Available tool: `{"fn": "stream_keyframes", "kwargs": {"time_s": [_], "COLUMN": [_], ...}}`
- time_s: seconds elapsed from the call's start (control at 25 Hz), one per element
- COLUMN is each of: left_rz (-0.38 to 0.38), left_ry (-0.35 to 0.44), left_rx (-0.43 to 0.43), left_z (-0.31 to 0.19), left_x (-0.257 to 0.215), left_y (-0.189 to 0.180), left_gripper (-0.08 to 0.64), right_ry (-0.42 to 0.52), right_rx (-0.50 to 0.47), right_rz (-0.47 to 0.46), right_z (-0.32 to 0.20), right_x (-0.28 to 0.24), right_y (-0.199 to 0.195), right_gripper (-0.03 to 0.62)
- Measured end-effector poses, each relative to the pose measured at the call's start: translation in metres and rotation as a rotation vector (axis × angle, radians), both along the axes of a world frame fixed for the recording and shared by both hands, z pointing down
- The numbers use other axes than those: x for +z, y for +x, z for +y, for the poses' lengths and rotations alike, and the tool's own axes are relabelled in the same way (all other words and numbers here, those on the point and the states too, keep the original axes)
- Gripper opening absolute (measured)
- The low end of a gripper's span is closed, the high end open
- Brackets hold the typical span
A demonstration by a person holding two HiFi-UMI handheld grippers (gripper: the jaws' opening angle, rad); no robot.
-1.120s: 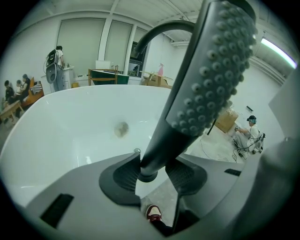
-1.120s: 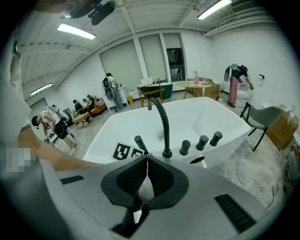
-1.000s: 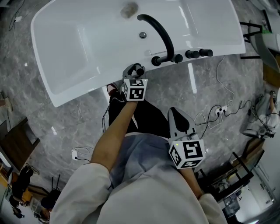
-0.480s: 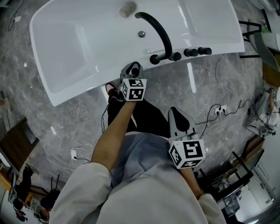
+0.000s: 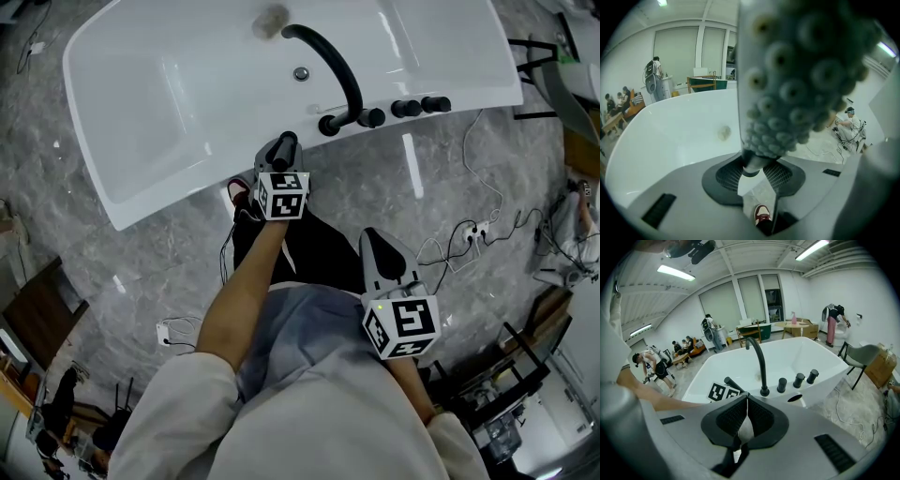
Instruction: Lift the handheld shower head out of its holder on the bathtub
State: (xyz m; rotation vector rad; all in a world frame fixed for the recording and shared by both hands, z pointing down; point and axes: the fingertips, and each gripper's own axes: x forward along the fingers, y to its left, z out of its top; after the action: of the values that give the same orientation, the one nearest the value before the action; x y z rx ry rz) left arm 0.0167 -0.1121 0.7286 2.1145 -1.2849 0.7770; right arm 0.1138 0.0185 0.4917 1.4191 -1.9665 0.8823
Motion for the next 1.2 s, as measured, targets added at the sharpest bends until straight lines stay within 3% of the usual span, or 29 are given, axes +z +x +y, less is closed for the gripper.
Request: {"fn": "stream_keyframes", "kwargs": {"time_s": [1.2], "left_rz": [0.015], "left_ry": [0.035], "left_rx": [0.037], "left_z": [0.016], "left_x": [-0.044], "left_y": [-0.01], "left_gripper": [0.138], "right_ry": [0.05], "right_rx": [-0.011], "right_rz": [-0.042], "right_z": [-0.008], "right_x": [-0.014], "right_y": [-0.008], "right_gripper": [0.018]}}
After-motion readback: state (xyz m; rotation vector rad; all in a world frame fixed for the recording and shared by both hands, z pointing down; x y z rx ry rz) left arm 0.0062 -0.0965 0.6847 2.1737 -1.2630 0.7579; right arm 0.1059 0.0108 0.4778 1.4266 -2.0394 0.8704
